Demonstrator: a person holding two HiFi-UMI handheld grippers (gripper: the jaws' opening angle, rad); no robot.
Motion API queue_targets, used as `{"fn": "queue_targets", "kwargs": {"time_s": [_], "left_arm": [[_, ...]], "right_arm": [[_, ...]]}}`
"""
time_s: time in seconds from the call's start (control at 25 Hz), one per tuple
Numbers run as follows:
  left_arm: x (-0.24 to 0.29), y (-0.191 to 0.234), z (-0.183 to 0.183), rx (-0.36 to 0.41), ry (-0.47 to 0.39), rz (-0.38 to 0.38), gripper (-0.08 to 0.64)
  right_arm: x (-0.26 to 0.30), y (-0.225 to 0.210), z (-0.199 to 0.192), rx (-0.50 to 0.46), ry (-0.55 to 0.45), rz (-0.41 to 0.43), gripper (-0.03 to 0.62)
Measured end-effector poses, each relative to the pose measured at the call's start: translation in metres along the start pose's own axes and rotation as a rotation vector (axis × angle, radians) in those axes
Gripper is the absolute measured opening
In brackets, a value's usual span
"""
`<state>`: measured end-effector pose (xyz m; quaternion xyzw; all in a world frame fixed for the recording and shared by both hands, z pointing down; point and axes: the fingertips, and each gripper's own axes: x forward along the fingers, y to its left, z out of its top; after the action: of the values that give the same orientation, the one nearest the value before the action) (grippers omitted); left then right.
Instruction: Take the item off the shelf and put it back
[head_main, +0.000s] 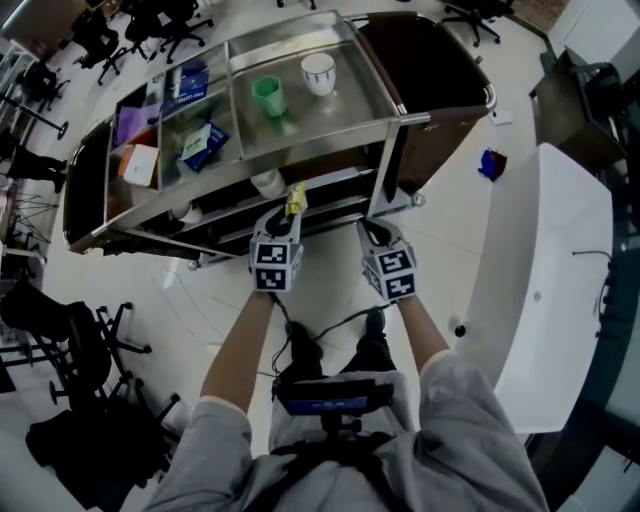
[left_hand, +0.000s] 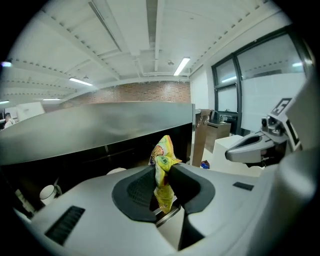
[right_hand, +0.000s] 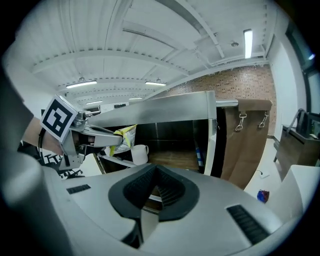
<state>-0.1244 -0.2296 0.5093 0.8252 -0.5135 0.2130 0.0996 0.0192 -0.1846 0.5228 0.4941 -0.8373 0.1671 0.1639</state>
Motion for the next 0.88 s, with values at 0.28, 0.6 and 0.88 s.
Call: {"fn": "queue_targets", "kwargs": {"time_s": [0.28, 0.6, 0.88], "left_arm": [[-0.072, 0.008, 0.005, -0.075, -0.045, 0.046, 0.087], [-0.126, 0.037, -0.015, -0.137, -0.083, 0.132, 0.087], [-0.156, 0.051, -0.038, -0.196, -0.062, 0.2, 0.086]], "right_arm": [[-0.025, 0.024, 0.005, -0.031, 0.007, 0.039, 0.009], [-0.036, 0.044, 0.006, -0.063, -0.01, 0.067, 0.009], [-0.039, 0.056, 0.0, -0.031, 0.0, 0.076, 0.009]]}}
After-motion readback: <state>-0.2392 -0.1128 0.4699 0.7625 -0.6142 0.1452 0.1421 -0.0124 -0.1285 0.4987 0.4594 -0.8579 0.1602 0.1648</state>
